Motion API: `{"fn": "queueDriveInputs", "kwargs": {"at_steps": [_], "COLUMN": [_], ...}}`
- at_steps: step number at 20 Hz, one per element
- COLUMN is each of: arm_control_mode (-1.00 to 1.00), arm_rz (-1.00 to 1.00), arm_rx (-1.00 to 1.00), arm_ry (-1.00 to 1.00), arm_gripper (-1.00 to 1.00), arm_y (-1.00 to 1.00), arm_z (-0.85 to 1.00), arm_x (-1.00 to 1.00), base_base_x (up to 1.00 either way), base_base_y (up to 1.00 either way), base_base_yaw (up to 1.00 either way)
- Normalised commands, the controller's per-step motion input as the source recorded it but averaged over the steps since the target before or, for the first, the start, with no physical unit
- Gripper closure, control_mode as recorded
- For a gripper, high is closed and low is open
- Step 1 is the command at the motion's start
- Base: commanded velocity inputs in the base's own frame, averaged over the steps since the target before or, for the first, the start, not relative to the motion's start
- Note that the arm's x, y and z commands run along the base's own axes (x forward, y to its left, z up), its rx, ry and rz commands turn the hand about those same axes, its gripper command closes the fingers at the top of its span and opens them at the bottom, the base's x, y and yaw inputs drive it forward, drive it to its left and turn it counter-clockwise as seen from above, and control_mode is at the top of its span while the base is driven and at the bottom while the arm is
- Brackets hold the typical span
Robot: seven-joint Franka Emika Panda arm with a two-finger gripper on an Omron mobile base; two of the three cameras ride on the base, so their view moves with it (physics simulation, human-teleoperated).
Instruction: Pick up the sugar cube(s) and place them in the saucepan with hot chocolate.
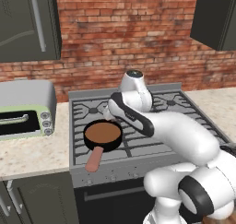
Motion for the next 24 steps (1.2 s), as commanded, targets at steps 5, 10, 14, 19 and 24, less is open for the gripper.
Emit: {"fn": "queueDriveInputs", "kwargs": {"at_steps": [5, 10, 14, 19, 24], "arm_control_mode": [-1.00, -1.00, -1.00, -1.00, -1.00], "arm_rz": [-0.04, -0.06, -0.10, -0.14, -0.13], "arm_rx": [0.00, 0.00, 0.00, 0.00, 0.02], "arm_ry": [0.00, 0.00, 0.00, 0.00, 0.00], "arm_gripper": [-1.00, -1.00, -1.00, -1.00, -1.00], "arm_y": [-0.64, -0.62, -0.69, -0.82, -0.70], "arm_z": [0.19, 0.05, 0.03, 0.00, 0.02], "arm_x": [-0.20, -0.27, -0.13, -0.15, -0.08], "base_base_x": [0.00, 0.00, 0.00, 0.00, 0.00], "base_base_y": [0.00, 0.00, 0.00, 0.00, 0.00], "base_base_yaw": [0.00, 0.00, 0.00, 0.00, 0.00]}}
